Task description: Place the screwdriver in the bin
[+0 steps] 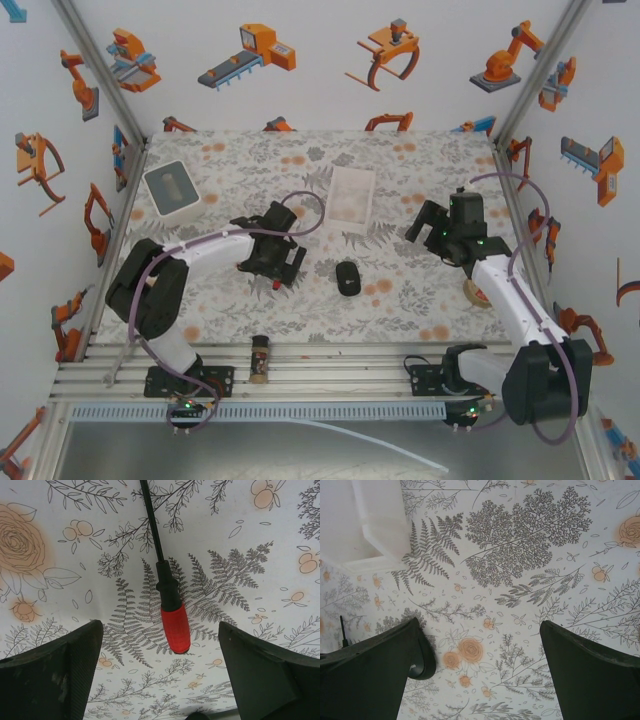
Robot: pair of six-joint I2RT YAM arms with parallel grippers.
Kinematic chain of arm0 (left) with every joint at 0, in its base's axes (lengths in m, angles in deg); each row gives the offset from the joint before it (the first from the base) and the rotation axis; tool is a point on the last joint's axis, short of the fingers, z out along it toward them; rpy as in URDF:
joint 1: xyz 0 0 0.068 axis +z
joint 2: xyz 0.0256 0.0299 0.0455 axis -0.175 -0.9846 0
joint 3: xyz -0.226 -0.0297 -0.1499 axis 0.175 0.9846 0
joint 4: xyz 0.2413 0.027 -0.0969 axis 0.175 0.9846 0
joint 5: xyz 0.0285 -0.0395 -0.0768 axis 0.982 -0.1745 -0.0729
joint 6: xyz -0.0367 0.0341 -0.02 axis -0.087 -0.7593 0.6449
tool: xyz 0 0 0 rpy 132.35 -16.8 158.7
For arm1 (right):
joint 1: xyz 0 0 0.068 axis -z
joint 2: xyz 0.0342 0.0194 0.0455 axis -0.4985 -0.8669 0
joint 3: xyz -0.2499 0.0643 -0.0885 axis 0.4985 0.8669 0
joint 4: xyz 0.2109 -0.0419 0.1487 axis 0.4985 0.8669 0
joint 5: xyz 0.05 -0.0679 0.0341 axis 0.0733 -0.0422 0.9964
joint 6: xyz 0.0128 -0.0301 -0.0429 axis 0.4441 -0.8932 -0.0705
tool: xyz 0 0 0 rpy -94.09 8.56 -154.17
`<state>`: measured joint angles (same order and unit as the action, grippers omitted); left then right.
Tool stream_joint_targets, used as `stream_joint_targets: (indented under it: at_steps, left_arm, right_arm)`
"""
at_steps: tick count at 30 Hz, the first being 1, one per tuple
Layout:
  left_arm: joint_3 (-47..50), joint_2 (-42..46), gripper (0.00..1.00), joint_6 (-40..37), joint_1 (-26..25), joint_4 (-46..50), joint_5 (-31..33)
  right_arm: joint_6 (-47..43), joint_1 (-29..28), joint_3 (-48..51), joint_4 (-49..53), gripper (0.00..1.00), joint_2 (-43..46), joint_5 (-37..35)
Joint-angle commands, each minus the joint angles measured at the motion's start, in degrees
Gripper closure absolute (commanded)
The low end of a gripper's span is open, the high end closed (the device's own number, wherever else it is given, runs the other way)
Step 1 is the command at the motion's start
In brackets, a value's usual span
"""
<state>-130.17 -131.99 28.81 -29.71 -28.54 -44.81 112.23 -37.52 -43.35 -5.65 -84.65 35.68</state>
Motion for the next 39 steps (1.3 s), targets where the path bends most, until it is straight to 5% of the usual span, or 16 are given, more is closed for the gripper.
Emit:
stream_joint_targets:
  at_steps: [1,15,22,33,39]
  left_arm:
    - [-0.41,-1.02,0.14,1.30,-0.38,0.27,0.43]
    - [-0.11,-1.84,0.42,1.61,-1.42,-0.30,1.42]
    - [-0.46,-2.44,0.45,1.83,-1.37,-0.12,2.23]
    - [-0.25,-2.11,0.62,1.88,-1.45,-0.12,2.63]
    - [-0.27,-2.03,0.74,1.92,-1.54,-0.14,2.86]
  right_arm:
    - [0.92,-0.45,-0.20,-0.78,0.02,1.41,-0.31]
    - [1.07,-0.47,-0.41,-0.11,0.02,2.51,-0.71]
    - [-0.20,-0.52,-0.91,-0.14,0.02,2.62,1.39]
    - [-7.07,-1.07,-1.04,-3.30,0.02,1.39,25.11]
    - [-8.92,-2.12,-1.61,-0.68,0.02,0.19,28.77]
